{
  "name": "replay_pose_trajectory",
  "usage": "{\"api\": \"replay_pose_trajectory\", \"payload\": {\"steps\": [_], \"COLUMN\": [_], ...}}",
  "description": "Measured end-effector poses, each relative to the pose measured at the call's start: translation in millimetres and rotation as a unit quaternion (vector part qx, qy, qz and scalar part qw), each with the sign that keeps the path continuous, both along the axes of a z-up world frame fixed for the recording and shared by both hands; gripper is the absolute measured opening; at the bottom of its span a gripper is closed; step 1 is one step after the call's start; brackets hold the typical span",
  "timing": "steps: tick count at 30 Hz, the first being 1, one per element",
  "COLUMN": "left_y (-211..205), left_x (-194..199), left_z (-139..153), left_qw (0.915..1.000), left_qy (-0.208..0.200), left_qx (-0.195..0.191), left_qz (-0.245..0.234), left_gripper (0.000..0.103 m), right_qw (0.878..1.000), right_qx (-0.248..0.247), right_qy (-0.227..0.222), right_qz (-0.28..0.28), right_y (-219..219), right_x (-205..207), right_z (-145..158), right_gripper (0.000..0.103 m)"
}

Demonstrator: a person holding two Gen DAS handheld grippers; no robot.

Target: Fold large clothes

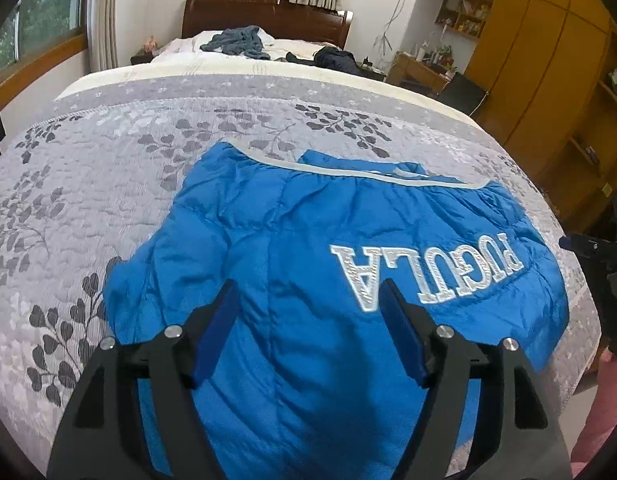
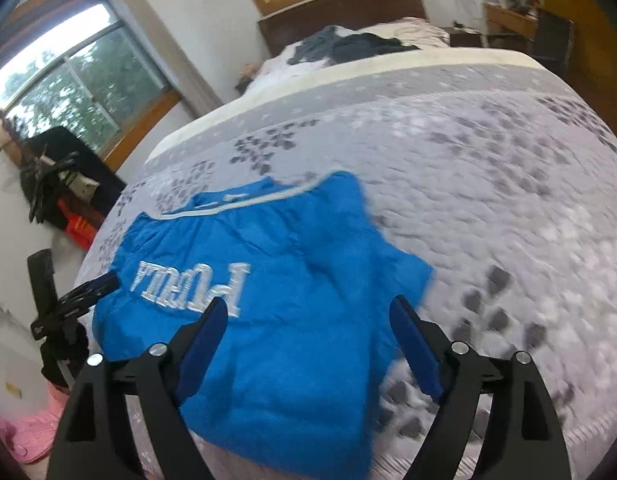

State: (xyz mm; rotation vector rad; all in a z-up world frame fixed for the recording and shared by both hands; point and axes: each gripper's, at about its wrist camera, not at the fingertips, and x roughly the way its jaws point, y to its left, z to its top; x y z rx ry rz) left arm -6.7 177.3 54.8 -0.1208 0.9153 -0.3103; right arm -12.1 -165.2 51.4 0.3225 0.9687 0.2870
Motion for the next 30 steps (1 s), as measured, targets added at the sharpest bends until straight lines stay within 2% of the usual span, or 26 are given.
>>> {"api": "replay_pose_trajectory", "payload": {"steps": [5, 12, 30], "left_y": [-6, -9, -5], "left_x": [-18, -34, -41], "left_z": [10, 16, -1], "left_qw": [0.9997, 0.9995, 0.9992], "left_qy": [-0.019, -0.027, -0.009], "left_qx": [0.013, 0.016, 0.030], "left_qz": [0.003, 0.006, 0.025], "left_gripper": [0.076, 0.077, 0.080], "right_qw": [0.999, 0.998, 0.990], "right_qx": [0.014, 0.050, 0.126], "right_qy": [0.022, 0.029, 0.056], "right_qz": [-0.022, -0.032, 0.000], "right_y": [-26, -42, -36], "right_x": [-16, -32, -29], "right_z": [-15, -31, -69], "right_gripper": [0.084, 0.087, 0.091]}}
